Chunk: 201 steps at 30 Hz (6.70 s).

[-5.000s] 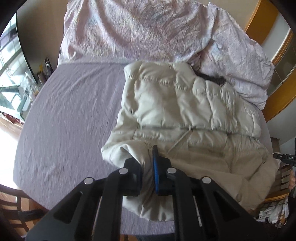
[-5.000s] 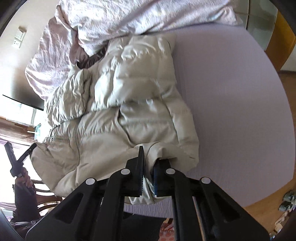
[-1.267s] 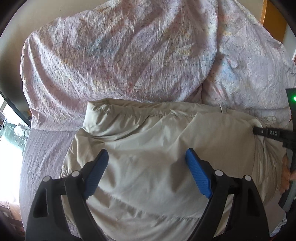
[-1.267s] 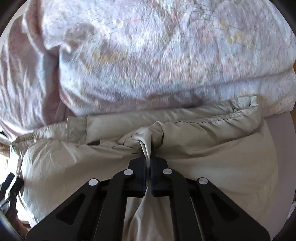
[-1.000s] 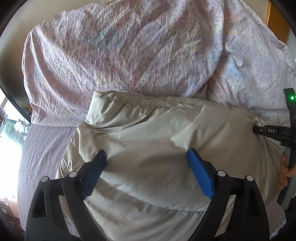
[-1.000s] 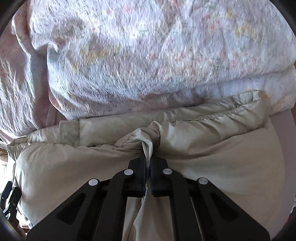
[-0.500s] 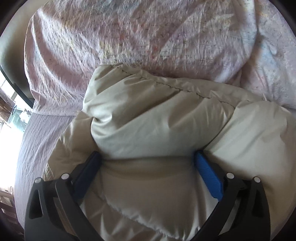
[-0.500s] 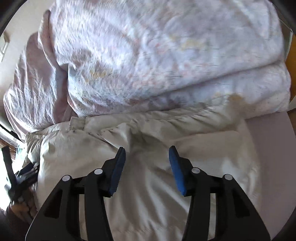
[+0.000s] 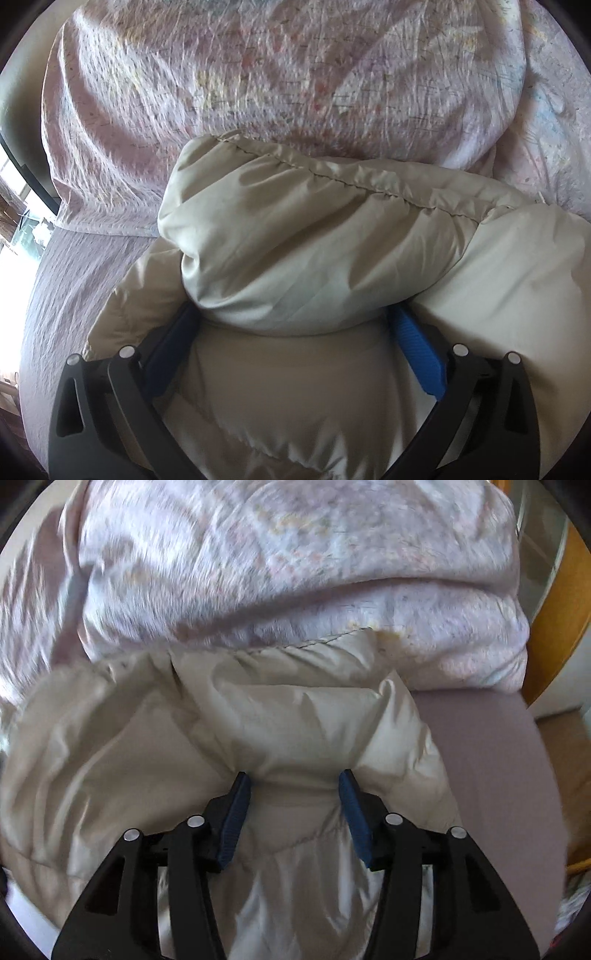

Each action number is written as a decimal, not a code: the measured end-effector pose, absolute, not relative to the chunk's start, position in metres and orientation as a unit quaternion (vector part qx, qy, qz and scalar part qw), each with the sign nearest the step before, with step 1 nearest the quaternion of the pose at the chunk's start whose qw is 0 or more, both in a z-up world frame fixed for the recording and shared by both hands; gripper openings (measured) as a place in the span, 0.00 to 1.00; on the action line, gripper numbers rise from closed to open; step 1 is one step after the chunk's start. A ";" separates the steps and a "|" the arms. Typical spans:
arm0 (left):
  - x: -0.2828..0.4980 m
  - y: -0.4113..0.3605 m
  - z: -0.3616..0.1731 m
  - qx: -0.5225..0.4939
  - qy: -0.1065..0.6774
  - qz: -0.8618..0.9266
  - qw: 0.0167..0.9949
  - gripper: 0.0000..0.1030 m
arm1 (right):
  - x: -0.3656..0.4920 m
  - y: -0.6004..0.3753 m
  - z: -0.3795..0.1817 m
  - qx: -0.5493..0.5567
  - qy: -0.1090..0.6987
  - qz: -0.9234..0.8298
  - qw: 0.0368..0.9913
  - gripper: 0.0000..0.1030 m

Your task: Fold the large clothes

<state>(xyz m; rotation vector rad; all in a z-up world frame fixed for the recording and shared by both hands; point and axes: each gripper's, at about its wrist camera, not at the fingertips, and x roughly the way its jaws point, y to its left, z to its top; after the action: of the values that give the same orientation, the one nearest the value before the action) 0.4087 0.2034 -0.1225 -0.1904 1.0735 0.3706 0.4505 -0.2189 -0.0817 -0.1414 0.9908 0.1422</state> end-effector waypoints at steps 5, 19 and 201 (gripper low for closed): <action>0.412 0.209 -0.131 -0.093 0.502 0.173 0.842 0.98 | 0.461 -0.211 -0.095 -0.088 0.468 0.050 0.878 0.60; 0.413 0.210 -0.142 -0.099 0.475 0.174 0.857 0.98 | 0.484 -0.195 -0.138 -0.094 0.434 0.036 0.895 0.70; 0.256 0.026 0.042 -0.279 0.402 -0.040 0.871 0.26 | 0.369 -0.148 -0.103 0.030 0.553 0.262 0.790 0.42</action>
<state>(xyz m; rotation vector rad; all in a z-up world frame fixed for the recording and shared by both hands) 0.2561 0.0263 0.0422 -0.5826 0.8414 -0.0837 0.3686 -0.1485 -0.1025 0.0639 1.1911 0.5651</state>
